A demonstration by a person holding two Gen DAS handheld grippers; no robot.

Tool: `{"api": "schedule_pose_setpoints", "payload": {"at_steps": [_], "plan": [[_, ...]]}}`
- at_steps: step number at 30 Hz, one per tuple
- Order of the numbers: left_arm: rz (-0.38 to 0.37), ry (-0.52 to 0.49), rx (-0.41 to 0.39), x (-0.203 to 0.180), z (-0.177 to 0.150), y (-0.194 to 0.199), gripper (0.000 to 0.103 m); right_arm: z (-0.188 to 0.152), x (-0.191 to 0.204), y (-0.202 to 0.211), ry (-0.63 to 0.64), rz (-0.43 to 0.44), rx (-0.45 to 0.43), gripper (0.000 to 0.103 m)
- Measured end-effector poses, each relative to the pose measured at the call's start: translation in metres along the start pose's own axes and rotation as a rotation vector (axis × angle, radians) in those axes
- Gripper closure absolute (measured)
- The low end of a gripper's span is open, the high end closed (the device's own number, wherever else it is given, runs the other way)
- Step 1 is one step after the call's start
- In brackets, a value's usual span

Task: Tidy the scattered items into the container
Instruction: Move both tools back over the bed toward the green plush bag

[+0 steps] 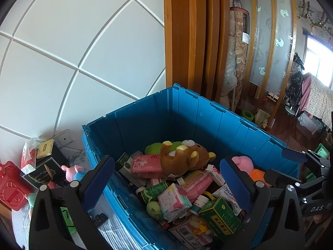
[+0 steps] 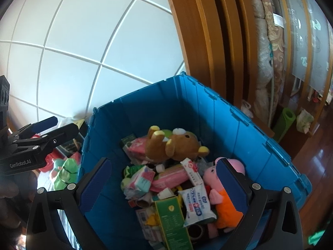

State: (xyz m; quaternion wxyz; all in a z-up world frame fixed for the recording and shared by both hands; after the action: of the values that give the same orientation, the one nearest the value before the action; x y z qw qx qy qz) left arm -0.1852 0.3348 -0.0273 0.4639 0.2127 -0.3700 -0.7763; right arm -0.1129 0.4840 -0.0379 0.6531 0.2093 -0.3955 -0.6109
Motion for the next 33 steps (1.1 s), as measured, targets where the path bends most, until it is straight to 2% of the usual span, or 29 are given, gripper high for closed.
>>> {"api": "schedule_pose_setpoints", "payload": {"at_steps": [9,19,26,33], "plan": [[0.027,0.04,-0.006,0.032,-0.024,0.018,0.0,-0.005,0.033,0.005,0.044,0.013,0.0,0.001],[0.056,0.099,0.004,0.083,-0.068,0.04,0.0,-0.014,0.082,0.005,0.089,0.025,0.006,0.001],[0.088,0.142,0.034,0.125,-0.113,0.051,0.0,-0.025,0.13,0.0,0.145,0.053,0.013,0.001],[0.12,0.239,0.075,0.191,-0.165,0.058,0.0,-0.041,0.196,-0.02,0.24,0.081,0.054,0.001]]}}
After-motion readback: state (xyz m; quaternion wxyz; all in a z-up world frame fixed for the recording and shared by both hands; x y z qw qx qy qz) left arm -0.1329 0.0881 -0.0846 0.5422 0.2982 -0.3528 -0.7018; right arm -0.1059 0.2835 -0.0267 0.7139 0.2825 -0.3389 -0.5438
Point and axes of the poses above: each gripper's, at about its wrist camera, not at the fingertips, and y roughly against the way its jaws point, x to its left, z to its top, the point moved 2 cm from there along -y, roughly the way its jaws point, and after that the axes turned 11 degrees about x, right-handed, at the moved point
